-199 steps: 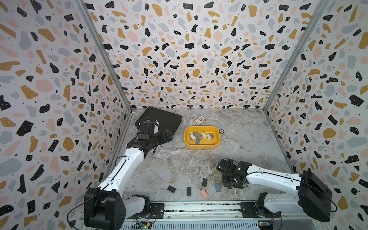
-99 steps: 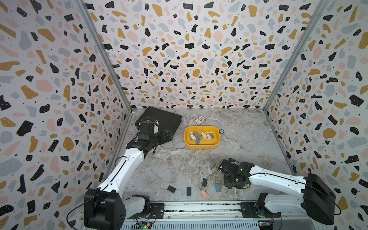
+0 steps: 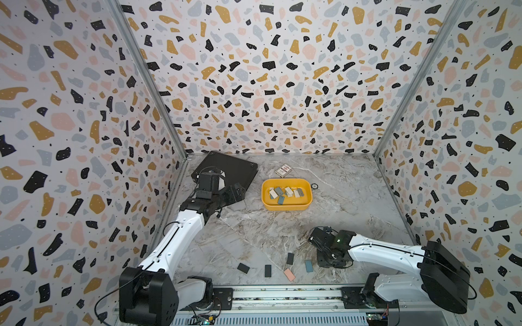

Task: Put the eraser in the storage box
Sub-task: Pick up the eraser from the center of the board.

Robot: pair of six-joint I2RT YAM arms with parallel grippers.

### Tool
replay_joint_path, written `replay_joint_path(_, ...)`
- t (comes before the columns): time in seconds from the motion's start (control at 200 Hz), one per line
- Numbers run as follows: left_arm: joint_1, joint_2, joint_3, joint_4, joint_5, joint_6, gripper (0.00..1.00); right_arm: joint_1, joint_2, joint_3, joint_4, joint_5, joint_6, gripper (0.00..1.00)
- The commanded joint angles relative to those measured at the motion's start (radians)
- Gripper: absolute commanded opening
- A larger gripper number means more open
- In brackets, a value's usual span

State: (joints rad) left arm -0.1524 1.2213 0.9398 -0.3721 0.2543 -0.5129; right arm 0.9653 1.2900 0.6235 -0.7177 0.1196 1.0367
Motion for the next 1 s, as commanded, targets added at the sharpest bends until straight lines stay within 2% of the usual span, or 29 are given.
replay_joint_path(0.0,0.004,-0.019,-0.012,0.032,0.005,0.002,0.97,0.005,0.004,-0.006,-0.002,-0.007,0.015,0.45)
replay_joint_path(0.095,0.004,-0.021,-0.013,0.033,0.005,0.004,0.97,0.004,0.012,-0.008,0.006,-0.014,0.016,0.4)
replay_joint_path(0.26,0.004,-0.02,-0.015,0.033,0.004,0.004,0.97,0.003,0.03,-0.005,0.021,-0.031,0.007,0.24)
replay_joint_path(0.436,0.005,-0.026,-0.015,0.03,0.003,0.004,0.97,0.003,0.012,0.004,0.016,-0.015,0.0,0.14)
replay_joint_path(0.576,0.004,-0.025,-0.01,0.029,0.002,0.004,0.97,0.003,-0.013,0.092,-0.061,0.072,-0.039,0.13)
replay_joint_path(0.756,0.004,-0.015,0.004,0.025,0.0,0.003,0.97,-0.02,0.034,0.314,-0.135,0.193,-0.189,0.13)
replay_joint_path(0.866,0.004,-0.008,0.018,0.022,-0.006,0.003,0.97,-0.066,0.105,0.445,-0.118,0.193,-0.299,0.13)
replay_joint_path(0.996,0.004,0.012,0.042,0.013,-0.01,0.006,0.97,-0.148,0.215,0.605,-0.076,0.137,-0.427,0.14)
